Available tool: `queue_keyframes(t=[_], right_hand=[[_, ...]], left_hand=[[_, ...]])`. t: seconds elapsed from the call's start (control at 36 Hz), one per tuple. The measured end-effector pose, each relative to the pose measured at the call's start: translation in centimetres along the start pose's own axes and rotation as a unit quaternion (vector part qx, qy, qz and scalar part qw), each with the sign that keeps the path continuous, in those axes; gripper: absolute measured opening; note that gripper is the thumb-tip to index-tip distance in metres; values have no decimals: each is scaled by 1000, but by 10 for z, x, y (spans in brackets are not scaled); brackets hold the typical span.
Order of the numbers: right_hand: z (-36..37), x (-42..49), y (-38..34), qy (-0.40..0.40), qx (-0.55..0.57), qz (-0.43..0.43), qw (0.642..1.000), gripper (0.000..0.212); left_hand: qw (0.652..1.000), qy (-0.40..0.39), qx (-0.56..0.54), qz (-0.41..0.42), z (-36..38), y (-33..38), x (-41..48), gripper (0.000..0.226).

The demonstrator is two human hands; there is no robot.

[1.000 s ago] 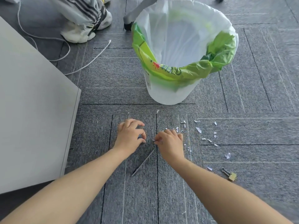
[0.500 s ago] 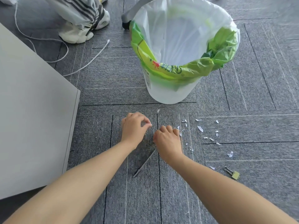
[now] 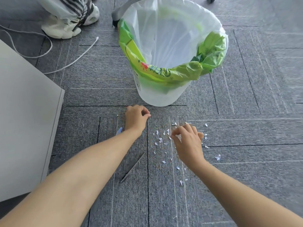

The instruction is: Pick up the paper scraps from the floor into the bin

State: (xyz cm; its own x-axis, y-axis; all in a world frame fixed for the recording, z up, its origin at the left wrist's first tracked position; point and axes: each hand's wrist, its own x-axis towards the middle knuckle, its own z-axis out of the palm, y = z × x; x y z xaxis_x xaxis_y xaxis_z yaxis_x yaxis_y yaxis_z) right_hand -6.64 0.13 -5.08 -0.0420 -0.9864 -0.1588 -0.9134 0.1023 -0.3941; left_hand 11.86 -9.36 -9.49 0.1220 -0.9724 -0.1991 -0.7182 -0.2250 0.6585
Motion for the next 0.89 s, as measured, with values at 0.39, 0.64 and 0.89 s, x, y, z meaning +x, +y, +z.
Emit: queue_keyframes(t=[0.39, 0.64, 0.89], right_hand=[[-13, -14, 8, -1, 25, 6, 1000, 1], [-54, -13, -4, 81, 147, -28, 985, 7], [-155, 11, -61, 265, 205, -159, 929, 13]], left_hand=[[998, -22, 53, 17, 0, 4, 2, 13], [993, -70, -48, 76, -34, 37, -37, 13], [948, -8, -208, 239, -153, 130, -89, 13]])
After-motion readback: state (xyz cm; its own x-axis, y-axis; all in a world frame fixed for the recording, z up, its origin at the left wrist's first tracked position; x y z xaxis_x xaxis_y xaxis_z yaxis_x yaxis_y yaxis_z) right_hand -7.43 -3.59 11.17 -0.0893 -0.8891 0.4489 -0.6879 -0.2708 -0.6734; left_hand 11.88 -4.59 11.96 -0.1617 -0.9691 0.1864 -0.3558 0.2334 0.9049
